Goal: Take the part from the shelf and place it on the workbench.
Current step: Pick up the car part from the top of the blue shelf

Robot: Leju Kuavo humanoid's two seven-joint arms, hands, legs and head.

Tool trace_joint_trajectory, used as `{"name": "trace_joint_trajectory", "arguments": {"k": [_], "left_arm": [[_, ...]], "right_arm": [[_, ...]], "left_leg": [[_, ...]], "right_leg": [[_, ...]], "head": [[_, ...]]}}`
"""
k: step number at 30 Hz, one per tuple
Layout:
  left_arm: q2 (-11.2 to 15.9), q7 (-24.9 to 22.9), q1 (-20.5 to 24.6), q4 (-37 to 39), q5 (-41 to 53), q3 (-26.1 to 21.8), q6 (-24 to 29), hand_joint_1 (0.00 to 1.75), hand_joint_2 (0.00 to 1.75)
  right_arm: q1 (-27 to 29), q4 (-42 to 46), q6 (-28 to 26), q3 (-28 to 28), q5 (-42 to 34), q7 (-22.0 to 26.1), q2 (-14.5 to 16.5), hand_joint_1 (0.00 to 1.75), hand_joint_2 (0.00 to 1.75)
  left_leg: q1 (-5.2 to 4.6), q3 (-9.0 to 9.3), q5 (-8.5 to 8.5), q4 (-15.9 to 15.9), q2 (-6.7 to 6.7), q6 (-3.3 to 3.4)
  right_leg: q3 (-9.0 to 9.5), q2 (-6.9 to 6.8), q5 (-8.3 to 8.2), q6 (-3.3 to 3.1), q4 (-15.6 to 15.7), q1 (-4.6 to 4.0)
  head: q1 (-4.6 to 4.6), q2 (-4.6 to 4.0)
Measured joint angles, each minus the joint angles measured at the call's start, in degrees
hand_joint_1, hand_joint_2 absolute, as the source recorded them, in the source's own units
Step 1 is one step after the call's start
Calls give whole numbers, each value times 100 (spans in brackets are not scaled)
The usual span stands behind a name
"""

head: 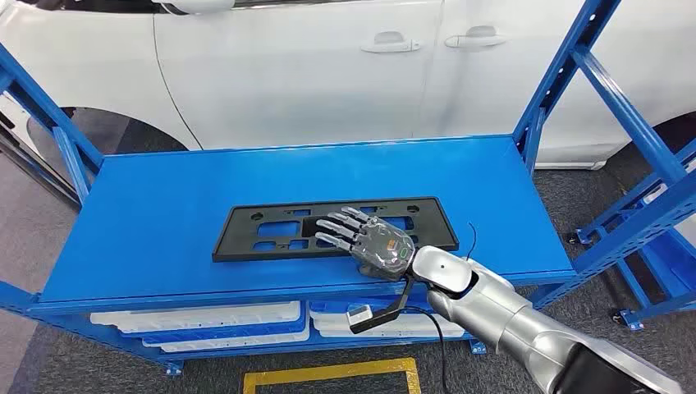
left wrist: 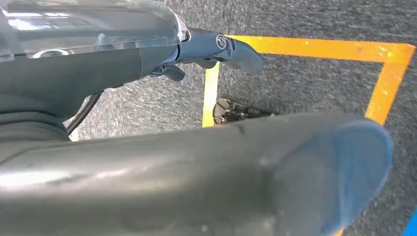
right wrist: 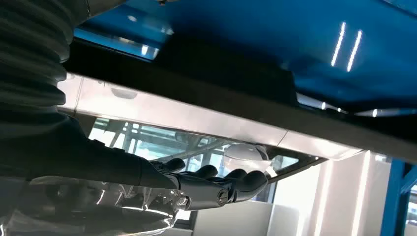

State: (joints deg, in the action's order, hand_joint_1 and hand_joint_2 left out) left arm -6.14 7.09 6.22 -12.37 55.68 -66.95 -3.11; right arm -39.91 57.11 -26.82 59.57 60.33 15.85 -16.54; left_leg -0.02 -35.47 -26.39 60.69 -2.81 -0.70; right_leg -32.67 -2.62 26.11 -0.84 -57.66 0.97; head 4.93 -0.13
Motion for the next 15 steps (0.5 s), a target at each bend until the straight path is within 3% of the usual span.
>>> {"name": "trace_joint_trajectory", "arguments": {"k": [2, 4, 5, 6, 8, 10, 11, 15], "left_arm": [[-1, 12, 13, 0, -5, 1, -4, 0, 0], [-4, 32, 21, 2, -13, 2, -16, 0, 0], [-6, 41, 16, 3, -14, 2, -20, 0, 0], [-8, 50, 10, 4, -14, 2, -23, 0, 0], [-9, 69, 9, 4, -14, 2, -22, 0, 0], [-9, 87, 18, 4, -14, 2, -22, 0, 0], [-9, 96, 20, 4, -13, 2, -23, 0, 0], [-11, 120, 25, 4, 7, 2, -29, 0, 0]], "right_arm": [[-2, -59, -40, 39, 68, -45, -37, 0, 175], [-7, -169, -120, 117, 195, -160, -87, 0, 175], [-13, -221, -159, 152, 260, -240, -98, 0, 175], [-28, -272, -188, 182, 334, -336, -102, 0, 175], [-86, -392, -246, 249, 530, -590, -97, 0, 175], [-165, -528, -265, 323, 770, -945, -91, 0, 175], [-212, -605, -234, 362, 886, -1181, -89, 0, 175], [-427, -986, 67, 479, 1092, -2067, -30, 0, 175]], "left_leg": [[2, -207, -219, 413, 60, -27], [7, -582, -533, 1138, 136, -69], [10, -692, -568, 1333, 149, -81], [11, -696, -496, 1317, 153, -86], [13, -384, -129, 680, 150, -74], [-6, -31, 168, -53, 116, -16], [-21, 49, 225, -234, 98, 26], [-21, 86, 298, -333, 54, 205]], "right_leg": [[5, -28, 5, -17, 2, -10], [13, -85, 15, -39, 2, -27], [19, -107, 19, -41, 2, -31], [27, -121, 23, -38, 1, -32], [55, -135, 37, -17, 0, -29], [86, -139, 61, 31, -17, -44], [98, -142, 71, 61, -22, -55], [99, -101, 153, 185, -82, -37]], "head": [[0, 0], [-1, 0], [-1, 0], [-1, 0], [-1, 0], [-2, 0], [-2, 0], [-1, 0]]}}
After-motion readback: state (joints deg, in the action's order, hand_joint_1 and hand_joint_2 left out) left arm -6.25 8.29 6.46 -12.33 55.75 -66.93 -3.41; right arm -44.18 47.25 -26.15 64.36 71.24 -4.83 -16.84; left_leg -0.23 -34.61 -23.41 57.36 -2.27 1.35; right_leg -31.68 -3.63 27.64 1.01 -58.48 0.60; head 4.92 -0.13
